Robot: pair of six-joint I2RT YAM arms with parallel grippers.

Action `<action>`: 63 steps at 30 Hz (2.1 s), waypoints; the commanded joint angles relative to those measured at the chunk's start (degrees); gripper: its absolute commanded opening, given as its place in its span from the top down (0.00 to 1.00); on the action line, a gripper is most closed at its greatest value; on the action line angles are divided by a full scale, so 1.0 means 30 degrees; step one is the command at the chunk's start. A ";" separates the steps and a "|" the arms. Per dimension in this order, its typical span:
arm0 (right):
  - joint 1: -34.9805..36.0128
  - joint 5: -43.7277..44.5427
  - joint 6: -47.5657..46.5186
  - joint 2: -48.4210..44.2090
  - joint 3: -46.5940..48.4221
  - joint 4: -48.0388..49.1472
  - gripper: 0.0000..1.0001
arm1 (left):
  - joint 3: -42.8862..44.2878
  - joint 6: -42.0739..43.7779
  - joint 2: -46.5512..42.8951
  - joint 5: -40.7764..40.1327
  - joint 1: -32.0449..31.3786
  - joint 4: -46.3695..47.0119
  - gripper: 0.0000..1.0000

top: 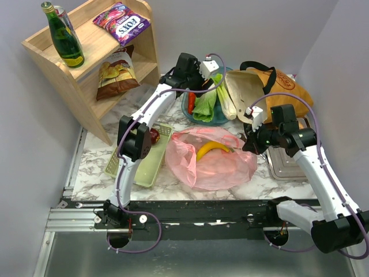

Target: Untie the knot of the grocery bags and take out the mixed food

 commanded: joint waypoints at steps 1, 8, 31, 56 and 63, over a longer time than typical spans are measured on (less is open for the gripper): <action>0.0033 0.0512 0.0008 0.0341 0.0267 -0.0054 0.99 | 0.1748 0.0686 0.0666 -0.0978 0.0259 0.2587 0.35; -0.0020 0.0643 -0.0094 0.0582 0.0531 -0.0005 0.99 | 0.4079 0.0979 0.1464 -0.1769 0.0379 0.4768 0.02; -0.0018 0.0345 0.0211 -0.0430 0.0062 0.0438 0.99 | -1.9733 0.8348 -1.8439 0.8022 -0.6249 0.1357 0.39; -0.0017 0.0651 0.0712 -0.0844 0.0561 -0.0609 0.99 | -2.2040 0.0214 -1.0690 -0.5645 -0.8157 0.8436 0.39; -0.0017 0.0512 0.0772 -0.0584 0.0714 -0.0576 0.99 | -2.0515 -0.1655 -0.8611 -0.5841 -0.7811 0.6405 0.38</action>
